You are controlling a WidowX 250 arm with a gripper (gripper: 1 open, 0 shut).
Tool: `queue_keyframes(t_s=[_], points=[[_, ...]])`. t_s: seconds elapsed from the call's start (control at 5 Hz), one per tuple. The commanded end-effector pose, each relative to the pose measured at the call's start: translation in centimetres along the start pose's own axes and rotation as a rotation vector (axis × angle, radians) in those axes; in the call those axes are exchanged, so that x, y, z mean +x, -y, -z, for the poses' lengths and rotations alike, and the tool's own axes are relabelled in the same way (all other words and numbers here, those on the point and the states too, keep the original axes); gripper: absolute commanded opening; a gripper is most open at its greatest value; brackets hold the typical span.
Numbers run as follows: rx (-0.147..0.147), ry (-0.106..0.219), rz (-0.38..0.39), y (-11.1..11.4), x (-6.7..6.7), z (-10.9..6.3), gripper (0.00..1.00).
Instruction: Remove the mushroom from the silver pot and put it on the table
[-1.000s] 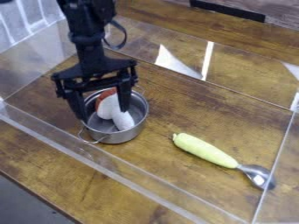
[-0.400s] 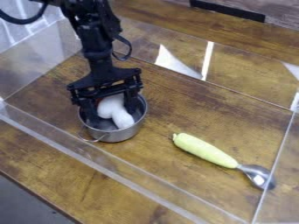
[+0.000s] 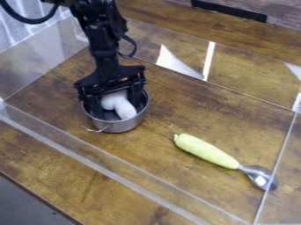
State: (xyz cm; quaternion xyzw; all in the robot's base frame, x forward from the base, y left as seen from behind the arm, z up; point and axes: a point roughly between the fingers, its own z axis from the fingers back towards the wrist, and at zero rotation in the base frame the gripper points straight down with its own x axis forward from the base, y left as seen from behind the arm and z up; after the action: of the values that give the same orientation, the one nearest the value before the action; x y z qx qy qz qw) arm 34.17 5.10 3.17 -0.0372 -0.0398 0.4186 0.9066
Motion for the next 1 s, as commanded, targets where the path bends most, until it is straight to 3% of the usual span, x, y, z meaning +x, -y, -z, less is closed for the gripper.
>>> queue_keyframes(t_s=[0.0, 0.4, 0.8], points=[[-0.018, 0.045, -0.027, 0.3, 1.4, -1.4, 1.00], [0.012, 0.037, -0.083, -0.2, 1.1, -1.4, 1.00], [0.034, 0.021, -0.078, 0.4, -0.3, -1.4, 1.00]])
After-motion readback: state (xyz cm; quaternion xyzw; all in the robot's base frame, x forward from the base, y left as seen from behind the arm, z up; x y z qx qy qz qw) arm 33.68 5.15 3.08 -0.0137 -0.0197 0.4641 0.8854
